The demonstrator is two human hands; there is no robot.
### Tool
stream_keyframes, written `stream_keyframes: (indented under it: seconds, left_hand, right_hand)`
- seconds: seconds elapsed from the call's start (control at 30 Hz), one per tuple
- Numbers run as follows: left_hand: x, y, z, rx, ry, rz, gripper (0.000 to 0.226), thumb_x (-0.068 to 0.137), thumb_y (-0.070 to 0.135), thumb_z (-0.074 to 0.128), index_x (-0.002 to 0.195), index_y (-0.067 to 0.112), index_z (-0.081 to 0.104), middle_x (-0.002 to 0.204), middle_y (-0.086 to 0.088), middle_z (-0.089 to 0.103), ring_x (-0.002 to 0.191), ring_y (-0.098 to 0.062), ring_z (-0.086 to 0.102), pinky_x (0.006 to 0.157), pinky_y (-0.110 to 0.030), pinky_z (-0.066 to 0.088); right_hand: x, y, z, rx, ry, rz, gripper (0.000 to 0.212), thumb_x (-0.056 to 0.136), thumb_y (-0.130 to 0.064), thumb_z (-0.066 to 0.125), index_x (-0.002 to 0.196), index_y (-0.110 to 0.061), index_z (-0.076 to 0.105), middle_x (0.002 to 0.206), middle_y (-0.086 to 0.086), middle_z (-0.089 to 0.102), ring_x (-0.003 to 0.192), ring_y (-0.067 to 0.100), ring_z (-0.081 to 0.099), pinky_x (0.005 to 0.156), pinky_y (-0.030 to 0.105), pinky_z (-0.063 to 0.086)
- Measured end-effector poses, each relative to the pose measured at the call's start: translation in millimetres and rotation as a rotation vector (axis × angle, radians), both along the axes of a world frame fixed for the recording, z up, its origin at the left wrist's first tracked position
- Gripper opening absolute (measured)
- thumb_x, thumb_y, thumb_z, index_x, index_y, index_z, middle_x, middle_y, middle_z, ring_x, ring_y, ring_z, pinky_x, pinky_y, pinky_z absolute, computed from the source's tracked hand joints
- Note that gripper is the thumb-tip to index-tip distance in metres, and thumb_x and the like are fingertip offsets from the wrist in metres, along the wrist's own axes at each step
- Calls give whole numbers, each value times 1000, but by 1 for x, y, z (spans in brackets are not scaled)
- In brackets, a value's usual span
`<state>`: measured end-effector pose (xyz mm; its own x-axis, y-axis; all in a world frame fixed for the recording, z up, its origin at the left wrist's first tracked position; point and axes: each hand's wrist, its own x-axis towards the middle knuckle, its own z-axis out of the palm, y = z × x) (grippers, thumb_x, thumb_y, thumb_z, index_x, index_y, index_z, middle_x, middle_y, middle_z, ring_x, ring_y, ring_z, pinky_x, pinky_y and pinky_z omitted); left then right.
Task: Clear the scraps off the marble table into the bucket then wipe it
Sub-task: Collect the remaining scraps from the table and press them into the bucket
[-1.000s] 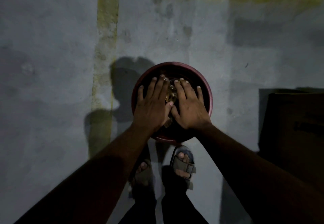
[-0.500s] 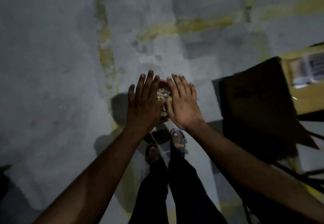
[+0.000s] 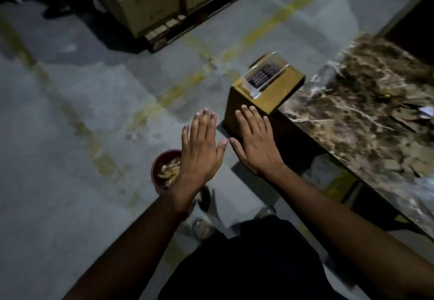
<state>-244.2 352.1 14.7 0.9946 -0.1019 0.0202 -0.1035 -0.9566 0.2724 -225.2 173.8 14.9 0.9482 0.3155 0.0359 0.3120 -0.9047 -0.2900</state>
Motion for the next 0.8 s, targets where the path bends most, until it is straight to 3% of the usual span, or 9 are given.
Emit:
stream_keyframes:
  seconds: [0.3, 0.6, 0.67, 0.8]
  left_hand:
    - [31, -174, 33, -11, -78, -412, 77, 96, 59, 23, 160, 16, 14, 167, -5, 18, 154, -22, 14, 122, -46, 14]
    - [20, -398, -3, -33, -2, -621, 81, 93, 65, 15, 160, 22, 9, 168, -1, 13, 153, -25, 15, 122, -47, 15]
    - [19, -440, -12, -11, 23, -657, 81, 93, 66, 20, 160, 21, 11, 167, -1, 16, 153, -27, 16, 121, -48, 17]
    - [19, -487, -28, 113, 102, -763, 81, 95, 55, 51, 158, 19, 17, 158, -5, 30, 144, -29, 28, 114, -46, 31]
  right_hand:
    - [-52, -166, 10, 52, -51, -412, 72, 102, -58, 22, 163, -19, 17, 171, 5, 13, 159, 21, 5, 127, 51, 12]
    - [-99, -367, -9, 100, -90, -670, 67, 101, -49, 41, 157, -13, 34, 165, 11, 31, 151, 26, 25, 120, 47, 26]
    - [-105, -410, -15, 139, -17, -714, 68, 100, -40, 55, 157, -12, 32, 164, 14, 29, 150, 28, 25, 119, 44, 30]
    - [-115, -474, -33, 205, 257, -767, 78, 96, -30, 66, 160, -15, 25, 167, 14, 18, 151, 33, 30, 116, 40, 36]
